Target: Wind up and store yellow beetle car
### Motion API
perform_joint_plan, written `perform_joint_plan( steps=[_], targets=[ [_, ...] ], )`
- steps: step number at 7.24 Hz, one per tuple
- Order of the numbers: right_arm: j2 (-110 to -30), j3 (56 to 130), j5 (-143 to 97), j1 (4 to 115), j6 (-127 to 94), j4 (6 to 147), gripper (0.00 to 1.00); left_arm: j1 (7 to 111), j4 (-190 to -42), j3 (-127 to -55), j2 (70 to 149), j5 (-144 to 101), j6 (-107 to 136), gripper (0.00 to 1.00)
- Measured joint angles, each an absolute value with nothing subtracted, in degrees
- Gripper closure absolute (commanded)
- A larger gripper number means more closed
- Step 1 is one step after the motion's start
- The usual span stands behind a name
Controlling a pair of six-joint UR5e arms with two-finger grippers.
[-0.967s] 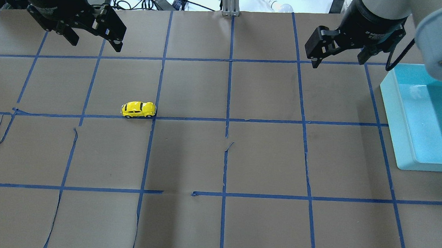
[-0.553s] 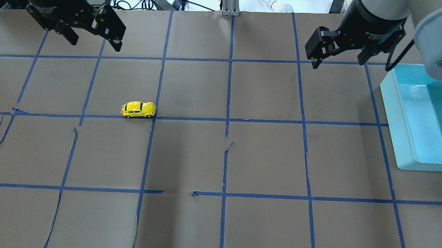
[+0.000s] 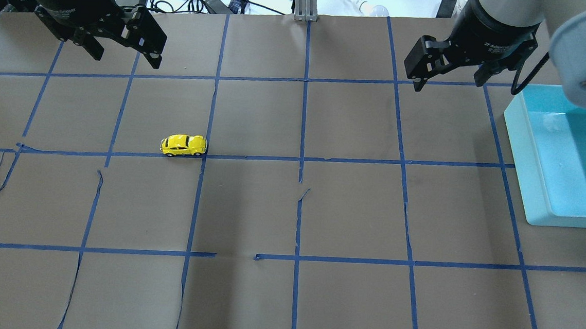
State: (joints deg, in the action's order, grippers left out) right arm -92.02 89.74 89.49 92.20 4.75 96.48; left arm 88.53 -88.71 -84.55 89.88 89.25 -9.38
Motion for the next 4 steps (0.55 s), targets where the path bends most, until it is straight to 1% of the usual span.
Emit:
perform_joint_plan(
  steps=[4],
  targets=[
    [-92.02, 89.71, 89.45, 92.2, 4.73, 96.48, 0.0, 88.56, -87.25, -84.64, 90.73, 89.21, -9.56, 0.0]
  ],
)
